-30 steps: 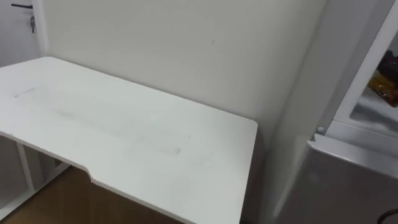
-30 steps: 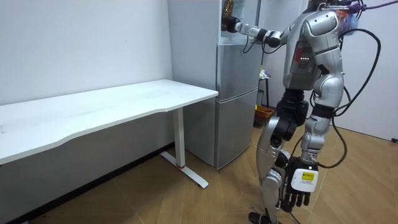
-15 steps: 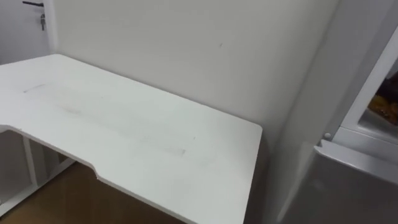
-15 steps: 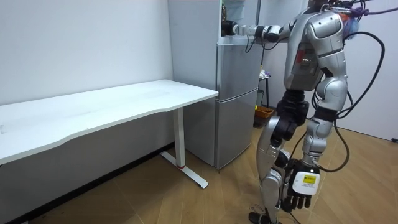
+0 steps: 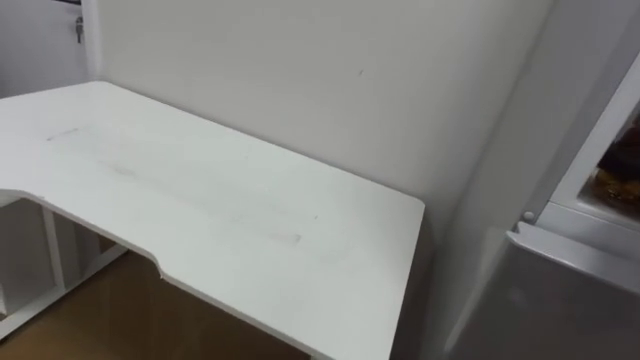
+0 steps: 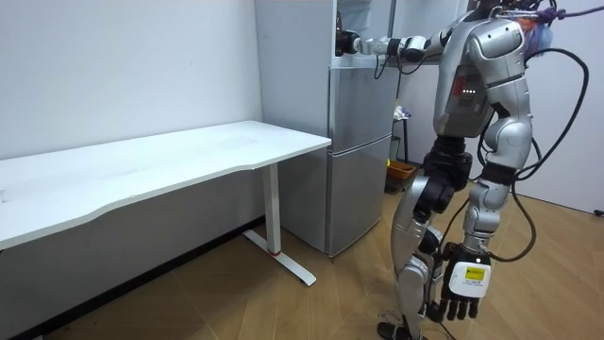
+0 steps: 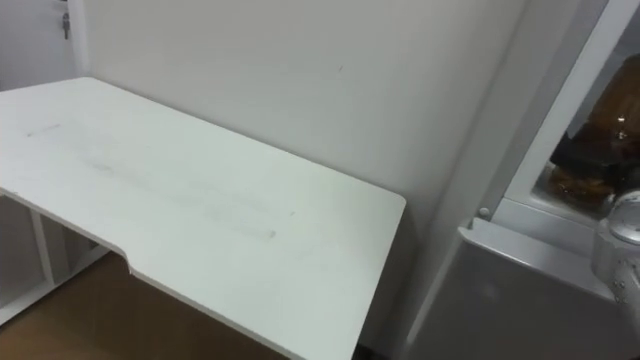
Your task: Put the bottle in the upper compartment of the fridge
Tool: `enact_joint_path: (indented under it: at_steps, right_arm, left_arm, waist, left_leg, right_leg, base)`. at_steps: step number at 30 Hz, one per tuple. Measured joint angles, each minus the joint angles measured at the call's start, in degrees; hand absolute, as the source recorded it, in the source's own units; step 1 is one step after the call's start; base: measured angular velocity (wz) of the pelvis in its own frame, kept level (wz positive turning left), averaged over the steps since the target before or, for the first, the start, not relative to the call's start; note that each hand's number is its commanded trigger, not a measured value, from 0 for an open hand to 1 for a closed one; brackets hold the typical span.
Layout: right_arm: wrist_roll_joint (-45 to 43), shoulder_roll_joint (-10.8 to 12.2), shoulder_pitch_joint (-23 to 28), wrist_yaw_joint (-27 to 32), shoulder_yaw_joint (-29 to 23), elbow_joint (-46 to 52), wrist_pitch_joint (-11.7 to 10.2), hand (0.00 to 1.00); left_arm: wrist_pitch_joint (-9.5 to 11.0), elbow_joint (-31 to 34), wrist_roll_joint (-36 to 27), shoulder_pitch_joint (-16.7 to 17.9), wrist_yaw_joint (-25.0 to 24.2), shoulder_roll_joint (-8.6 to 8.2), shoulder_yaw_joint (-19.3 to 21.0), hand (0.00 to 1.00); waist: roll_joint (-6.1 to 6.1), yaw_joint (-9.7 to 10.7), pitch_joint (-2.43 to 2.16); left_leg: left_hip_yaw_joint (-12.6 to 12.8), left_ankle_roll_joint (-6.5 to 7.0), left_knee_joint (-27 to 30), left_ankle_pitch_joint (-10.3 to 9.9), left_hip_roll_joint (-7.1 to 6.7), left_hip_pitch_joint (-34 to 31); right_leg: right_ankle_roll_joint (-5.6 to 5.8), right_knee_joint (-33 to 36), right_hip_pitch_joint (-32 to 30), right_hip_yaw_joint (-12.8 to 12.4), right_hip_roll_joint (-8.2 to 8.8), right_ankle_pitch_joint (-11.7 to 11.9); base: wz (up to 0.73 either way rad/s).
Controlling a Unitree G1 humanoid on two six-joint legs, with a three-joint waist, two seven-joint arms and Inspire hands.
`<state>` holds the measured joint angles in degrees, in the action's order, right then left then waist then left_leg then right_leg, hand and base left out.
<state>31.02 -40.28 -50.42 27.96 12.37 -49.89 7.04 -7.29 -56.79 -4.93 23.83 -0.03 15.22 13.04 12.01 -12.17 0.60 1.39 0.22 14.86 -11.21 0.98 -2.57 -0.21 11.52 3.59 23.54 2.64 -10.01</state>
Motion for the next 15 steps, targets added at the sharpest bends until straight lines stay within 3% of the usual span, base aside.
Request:
enact_joint_path:
  at_steps: [4,15]
  right_arm:
    - [0.0,-0.3,-0.4,1.4,0.0,-0.9,-0.4,0.00]
    - [-0.1,-0.3,-0.4,1.7,1.2,-1.3,-3.4,0.00]
  left_arm:
    - [0.0,0.2,0.0,-0.7,0.9,0.11,-0.3,0.00]
    - [-1.0,0.5,-0.1,-0.8,1.9,0.29,-1.9,0.00]
  waist:
    - [-0.06,-0.9,0.04]
    - [-0.81,-1.1,0.12]
  left_leg:
    - [-0.1,-0.34,0.6,0.0,0.43,-1.0]
    - [0.0,-0.63,0.8,0.1,0.65,-1.4]
  right_leg:
    - [-0.33,-0.1,-0.7,0.0,-0.43,0.2]
    - [-0.78,-1.0,-0.6,0.0,-0.84,0.5]
  base:
    - [-0.01]
    - [0.00]
